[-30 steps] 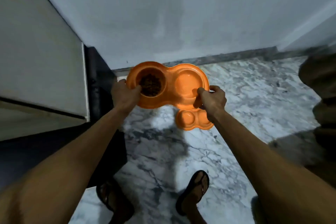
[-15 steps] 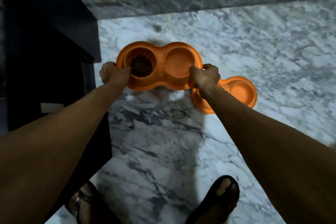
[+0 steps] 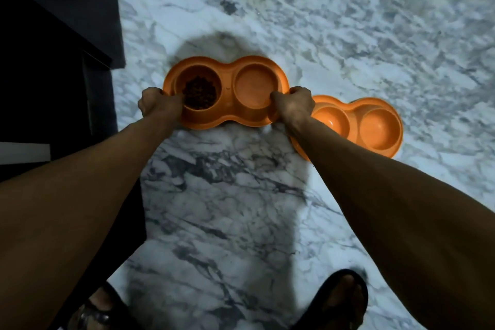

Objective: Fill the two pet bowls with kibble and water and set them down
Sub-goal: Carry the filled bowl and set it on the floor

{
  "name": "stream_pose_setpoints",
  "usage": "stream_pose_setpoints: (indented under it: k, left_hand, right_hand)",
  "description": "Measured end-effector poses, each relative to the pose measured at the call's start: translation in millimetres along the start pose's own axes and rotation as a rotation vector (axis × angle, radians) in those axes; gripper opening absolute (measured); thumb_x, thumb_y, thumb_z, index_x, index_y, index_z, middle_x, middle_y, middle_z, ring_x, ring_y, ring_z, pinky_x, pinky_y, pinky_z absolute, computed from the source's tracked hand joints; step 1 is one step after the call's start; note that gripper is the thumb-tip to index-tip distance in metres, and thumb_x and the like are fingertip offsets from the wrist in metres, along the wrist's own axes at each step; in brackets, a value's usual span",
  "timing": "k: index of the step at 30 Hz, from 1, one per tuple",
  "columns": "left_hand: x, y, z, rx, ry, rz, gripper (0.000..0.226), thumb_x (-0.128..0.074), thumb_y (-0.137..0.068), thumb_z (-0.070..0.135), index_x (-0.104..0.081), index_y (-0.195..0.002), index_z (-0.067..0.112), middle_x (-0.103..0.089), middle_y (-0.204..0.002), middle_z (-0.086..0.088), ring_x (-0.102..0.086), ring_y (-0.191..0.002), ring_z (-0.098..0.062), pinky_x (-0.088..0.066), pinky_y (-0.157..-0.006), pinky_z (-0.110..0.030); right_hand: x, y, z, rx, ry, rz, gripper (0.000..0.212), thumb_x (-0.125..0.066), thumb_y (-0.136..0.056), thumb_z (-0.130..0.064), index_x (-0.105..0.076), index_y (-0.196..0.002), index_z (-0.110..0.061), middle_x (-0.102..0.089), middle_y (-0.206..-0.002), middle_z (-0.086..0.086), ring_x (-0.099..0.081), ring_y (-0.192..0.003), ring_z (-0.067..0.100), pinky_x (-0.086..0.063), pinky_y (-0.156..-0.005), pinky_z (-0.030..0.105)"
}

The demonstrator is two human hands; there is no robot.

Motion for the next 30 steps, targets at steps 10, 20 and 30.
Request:
stream_pose_setpoints:
  k: [10, 20, 30]
  left_hand:
    - [-11, -1, -9, 0.002, 0.002, -0.024, 0.029, -0.072, -0.082, 0.024, -0.052, -0.065, 0.011, -0.064, -0.088, -0.016, -0.066, -0.081, -0.029, -0.06, -0.07, -0.041]
    - [-29, 87, 12, 0.105, 0.021, 0.106, 0.066, -0.062, -0.086, 0.042, -0.045, -0.132, -0.003, -0.045, -0.138, -0.023, -0.049, -0.125, -0.039, -0.044, -0.099, -0.043]
    - [-164, 202, 28, 0.059, 0.065, -0.315, 0.087, -0.071, -0.074, 0.053, -0.043, -0.139, 0.002, -0.049, -0.138, -0.019, -0.048, -0.127, -0.035, -0.044, -0.102, -0.041]
  right_hand:
    - [-11, -9, 11, -0.012, 0.042, -0.025, 0.031, -0.069, -0.076, -0.031, -0.064, -0.09, -0.004, -0.069, -0.103, 0.017, -0.066, -0.098, 0.034, -0.057, -0.081, 0.045]
    - [76, -10, 31, 0.013, -0.011, 0.135, 0.033, -0.059, -0.087, -0.033, -0.067, -0.107, -0.008, -0.064, -0.113, 0.016, -0.059, -0.107, 0.033, -0.048, -0.089, 0.035]
    - [193, -48, 135, -0.209, 0.127, 0.225, 0.05, -0.056, -0.091, -0.03, -0.049, -0.136, -0.009, -0.041, -0.141, 0.016, -0.043, -0.13, 0.039, -0.04, -0.104, 0.046]
Point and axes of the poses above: each hand's wrist, its own y-axis away from the middle knuckle, its own x-axis out of the back of the hand, z = x × y, the point moved 3 cm from there along -y, towards the middle knuckle
